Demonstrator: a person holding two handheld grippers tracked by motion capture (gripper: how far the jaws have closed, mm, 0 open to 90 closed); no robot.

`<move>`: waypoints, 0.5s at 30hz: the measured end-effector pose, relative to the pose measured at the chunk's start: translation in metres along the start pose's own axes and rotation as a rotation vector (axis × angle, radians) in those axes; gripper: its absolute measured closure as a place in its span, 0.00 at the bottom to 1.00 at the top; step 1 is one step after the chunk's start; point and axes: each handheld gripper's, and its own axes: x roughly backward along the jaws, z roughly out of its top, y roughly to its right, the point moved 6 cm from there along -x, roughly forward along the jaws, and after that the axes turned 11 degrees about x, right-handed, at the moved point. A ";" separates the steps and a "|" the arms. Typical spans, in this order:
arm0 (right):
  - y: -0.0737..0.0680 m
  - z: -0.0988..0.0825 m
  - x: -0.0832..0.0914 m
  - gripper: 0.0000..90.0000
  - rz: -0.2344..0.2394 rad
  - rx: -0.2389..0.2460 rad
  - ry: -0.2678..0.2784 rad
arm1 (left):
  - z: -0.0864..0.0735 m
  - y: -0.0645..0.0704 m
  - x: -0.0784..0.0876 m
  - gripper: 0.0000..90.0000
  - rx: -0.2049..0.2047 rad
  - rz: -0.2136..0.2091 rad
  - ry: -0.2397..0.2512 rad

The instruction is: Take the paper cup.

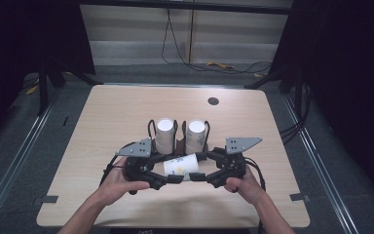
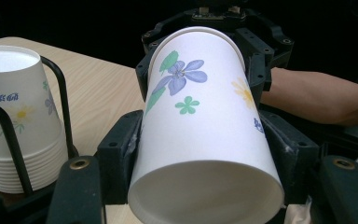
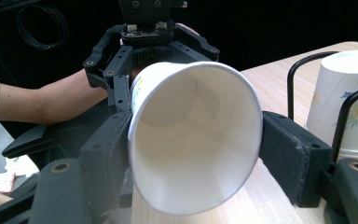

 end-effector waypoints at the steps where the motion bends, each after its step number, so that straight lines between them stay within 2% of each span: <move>1: -0.001 0.000 0.000 0.30 -0.002 0.001 -0.002 | 0.000 0.000 0.000 0.40 -0.001 -0.002 0.001; 5: -0.001 0.001 -0.001 0.28 0.002 -0.003 0.006 | 0.001 0.001 0.002 0.40 -0.001 0.002 -0.003; 10: -0.002 0.001 -0.003 0.26 0.009 -0.009 0.007 | 0.000 0.002 0.000 0.40 0.000 -0.014 -0.003; 15: -0.004 0.002 -0.004 0.29 0.024 -0.004 0.005 | 0.000 0.003 0.000 0.40 0.002 -0.020 -0.012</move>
